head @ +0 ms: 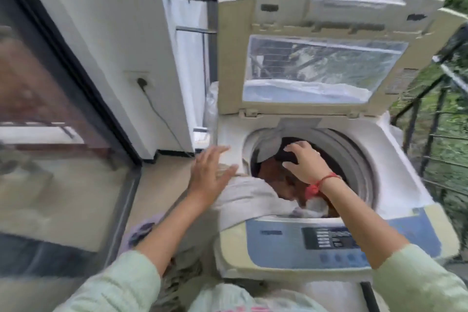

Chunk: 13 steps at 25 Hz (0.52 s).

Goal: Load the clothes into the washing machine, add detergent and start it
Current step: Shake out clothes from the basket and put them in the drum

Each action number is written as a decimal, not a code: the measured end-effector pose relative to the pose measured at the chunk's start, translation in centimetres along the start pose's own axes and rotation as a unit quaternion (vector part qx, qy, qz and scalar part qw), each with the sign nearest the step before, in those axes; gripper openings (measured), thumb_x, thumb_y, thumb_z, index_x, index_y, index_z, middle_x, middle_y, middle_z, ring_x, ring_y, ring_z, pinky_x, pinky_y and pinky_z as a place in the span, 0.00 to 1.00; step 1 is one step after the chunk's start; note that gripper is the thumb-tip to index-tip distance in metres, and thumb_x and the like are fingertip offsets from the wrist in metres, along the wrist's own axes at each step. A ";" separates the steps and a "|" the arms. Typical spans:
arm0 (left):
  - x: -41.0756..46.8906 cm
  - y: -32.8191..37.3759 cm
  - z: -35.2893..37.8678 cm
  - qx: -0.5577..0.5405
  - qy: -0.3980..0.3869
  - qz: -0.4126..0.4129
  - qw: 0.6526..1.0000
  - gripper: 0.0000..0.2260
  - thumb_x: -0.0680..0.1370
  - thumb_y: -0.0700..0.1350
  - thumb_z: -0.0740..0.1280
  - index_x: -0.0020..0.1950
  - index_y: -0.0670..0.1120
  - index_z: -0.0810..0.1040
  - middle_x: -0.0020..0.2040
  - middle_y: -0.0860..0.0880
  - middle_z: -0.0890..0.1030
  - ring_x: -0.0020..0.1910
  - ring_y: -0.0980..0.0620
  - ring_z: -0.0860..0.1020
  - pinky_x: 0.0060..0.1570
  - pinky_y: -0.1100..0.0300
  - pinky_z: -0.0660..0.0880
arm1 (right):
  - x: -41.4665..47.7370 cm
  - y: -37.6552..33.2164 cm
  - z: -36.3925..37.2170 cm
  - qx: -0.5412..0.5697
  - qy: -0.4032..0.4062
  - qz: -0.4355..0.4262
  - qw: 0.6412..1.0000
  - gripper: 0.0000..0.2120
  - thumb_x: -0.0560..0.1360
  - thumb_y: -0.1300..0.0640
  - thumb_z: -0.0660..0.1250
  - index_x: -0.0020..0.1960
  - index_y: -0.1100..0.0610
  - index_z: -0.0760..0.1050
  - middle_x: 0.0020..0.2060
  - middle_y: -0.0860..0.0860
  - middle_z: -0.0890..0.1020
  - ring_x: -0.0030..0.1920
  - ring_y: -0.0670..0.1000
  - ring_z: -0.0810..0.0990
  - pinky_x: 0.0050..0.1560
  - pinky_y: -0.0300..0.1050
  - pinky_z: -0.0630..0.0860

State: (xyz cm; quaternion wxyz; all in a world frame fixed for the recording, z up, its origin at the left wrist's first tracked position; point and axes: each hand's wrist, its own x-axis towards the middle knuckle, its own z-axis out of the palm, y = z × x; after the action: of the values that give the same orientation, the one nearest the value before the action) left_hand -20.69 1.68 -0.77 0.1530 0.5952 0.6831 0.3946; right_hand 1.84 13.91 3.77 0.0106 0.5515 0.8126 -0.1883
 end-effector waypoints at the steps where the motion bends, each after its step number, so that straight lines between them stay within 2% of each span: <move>1: -1.2 -2.1 -2.0 -0.026 0.075 -0.033 0.996 0.21 0.75 0.57 0.59 0.61 0.45 0.74 0.57 0.51 0.74 0.57 0.57 0.68 0.59 0.65 0.62 | -0.4 -3.8 0.3 0.023 0.023 -0.081 0.996 0.20 0.73 0.54 0.68 0.64 0.57 0.72 0.63 0.58 0.71 0.62 0.60 0.73 0.64 0.50 0.69; 2: -2.8 -4.5 -4.1 -0.031 0.134 -0.075 0.988 0.18 0.77 0.53 0.60 0.60 0.43 0.74 0.56 0.48 0.75 0.57 0.56 0.69 0.59 0.67 0.62 | -0.7 -7.7 1.0 0.045 0.025 -0.152 0.987 0.20 0.73 0.54 0.67 0.64 0.56 0.72 0.62 0.57 0.72 0.62 0.59 0.73 0.64 0.50 0.69; 3: -4.8 -7.6 -6.2 -0.023 0.163 -0.141 0.976 0.15 0.77 0.48 0.62 0.60 0.41 0.74 0.57 0.44 0.75 0.58 0.51 0.71 0.59 0.65 0.63 | -1.2 -11.5 2.0 0.052 0.009 -0.216 0.975 0.20 0.73 0.54 0.67 0.64 0.55 0.71 0.63 0.57 0.71 0.62 0.58 0.72 0.64 0.50 0.69; 6: -13.4 -17.9 -10.7 0.030 0.122 -0.366 0.922 0.15 0.74 0.36 0.67 0.61 0.38 0.75 0.58 0.35 0.73 0.58 0.37 0.73 0.58 0.52 0.67 | -1.7 -21.7 9.2 -0.033 -0.111 -0.327 0.938 0.22 0.74 0.52 0.65 0.67 0.53 0.68 0.66 0.55 0.68 0.63 0.58 0.70 0.63 0.50 0.69; 9: -21.1 -24.6 -12.5 0.060 0.006 -0.440 0.896 0.16 0.71 0.39 0.70 0.58 0.38 0.77 0.54 0.34 0.75 0.55 0.34 0.75 0.55 0.48 0.70 | -1.0 -28.7 18.8 -0.174 -0.218 -0.341 0.898 0.27 0.74 0.47 0.65 0.69 0.53 0.64 0.67 0.57 0.66 0.65 0.60 0.68 0.65 0.53 0.66; 11: -24.5 -27.8 -12.5 0.059 -0.073 -0.468 0.879 0.18 0.72 0.42 0.70 0.60 0.39 0.75 0.57 0.35 0.74 0.58 0.36 0.73 0.57 0.49 0.69 | -0.2 -31.1 25.5 -0.256 -0.263 -0.321 0.873 0.33 0.71 0.42 0.67 0.71 0.53 0.61 0.68 0.57 0.65 0.67 0.60 0.65 0.67 0.55 0.63; 13: -27.2 -31.0 -11.7 0.054 -0.106 -0.495 0.861 0.22 0.72 0.43 0.71 0.64 0.42 0.72 0.61 0.38 0.71 0.61 0.38 0.72 0.59 0.51 0.69 | 0.8 -32.3 32.4 -0.328 -0.286 -0.305 0.847 0.42 0.68 0.37 0.68 0.73 0.53 0.55 0.71 0.58 0.60 0.71 0.61 0.60 0.69 0.61 0.58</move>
State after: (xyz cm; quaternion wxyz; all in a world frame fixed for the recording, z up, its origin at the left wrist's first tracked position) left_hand -43.45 -27.27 -22.64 0.3676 0.2247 0.8874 0.1641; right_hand -33.75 -6.04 -16.99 0.3653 0.1614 0.9152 -0.0536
